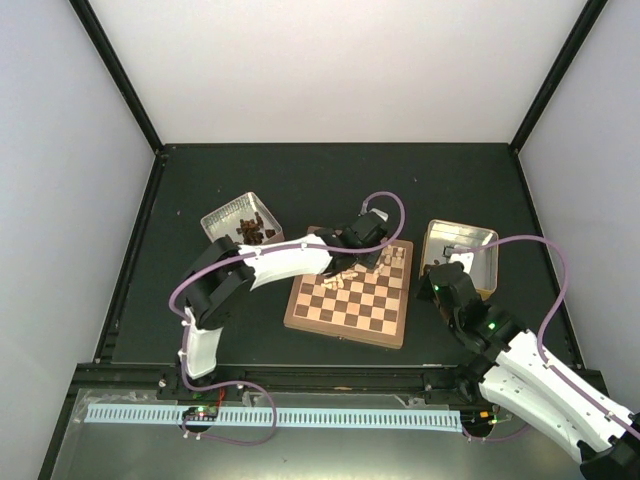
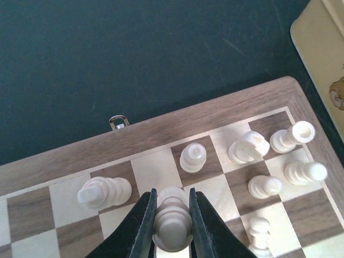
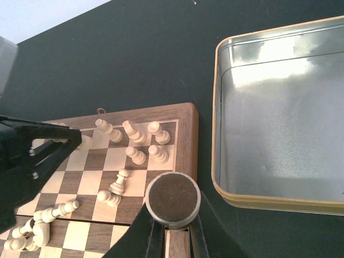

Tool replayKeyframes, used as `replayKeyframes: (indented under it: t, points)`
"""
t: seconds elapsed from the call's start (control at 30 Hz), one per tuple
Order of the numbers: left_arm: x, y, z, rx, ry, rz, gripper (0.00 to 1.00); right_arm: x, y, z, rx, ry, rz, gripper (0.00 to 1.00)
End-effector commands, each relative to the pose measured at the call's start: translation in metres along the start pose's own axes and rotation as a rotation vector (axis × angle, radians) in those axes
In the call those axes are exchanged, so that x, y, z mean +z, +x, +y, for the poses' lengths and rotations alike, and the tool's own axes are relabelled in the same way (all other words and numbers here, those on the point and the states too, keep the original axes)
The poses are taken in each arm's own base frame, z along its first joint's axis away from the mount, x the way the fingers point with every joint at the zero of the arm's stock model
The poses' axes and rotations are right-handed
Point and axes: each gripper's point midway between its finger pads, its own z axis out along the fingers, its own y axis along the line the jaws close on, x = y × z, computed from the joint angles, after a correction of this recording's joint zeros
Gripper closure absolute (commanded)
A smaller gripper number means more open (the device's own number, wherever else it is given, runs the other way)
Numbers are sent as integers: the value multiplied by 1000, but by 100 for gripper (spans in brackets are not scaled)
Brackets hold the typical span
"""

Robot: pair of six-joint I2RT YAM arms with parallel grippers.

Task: Set up the chess pieces on the board
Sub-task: Place the chess piece on the chessboard.

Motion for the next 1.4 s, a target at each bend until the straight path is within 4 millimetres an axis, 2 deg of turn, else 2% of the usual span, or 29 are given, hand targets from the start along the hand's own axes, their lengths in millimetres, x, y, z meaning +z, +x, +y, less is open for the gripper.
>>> replayKeyframes:
  t: [0.0, 0.37, 0.63, 0.8, 0.97, 1.37]
  points:
    - [11, -16, -4, -5, -25, -50, 98, -1, -3, -2, 12, 12, -18, 99]
    - [32, -7, 4, -32, -72, -14, 98, 0, -2, -1, 12, 3, -15, 99]
    - [38, -4, 15, -52, -128, -3, 95, 2, 2, 1, 3, -8, -2, 99]
    - [39, -3, 14, -64, -120, 5, 91, 3, 3, 1, 2, -13, 2, 99]
    - [33, -8, 14, -75, -115, -6, 84, 3, 5, 3, 3, -22, 8, 99]
    - [3, -31, 9, -107, -53, -54, 71, 3, 4, 6, 9, -38, 6, 99]
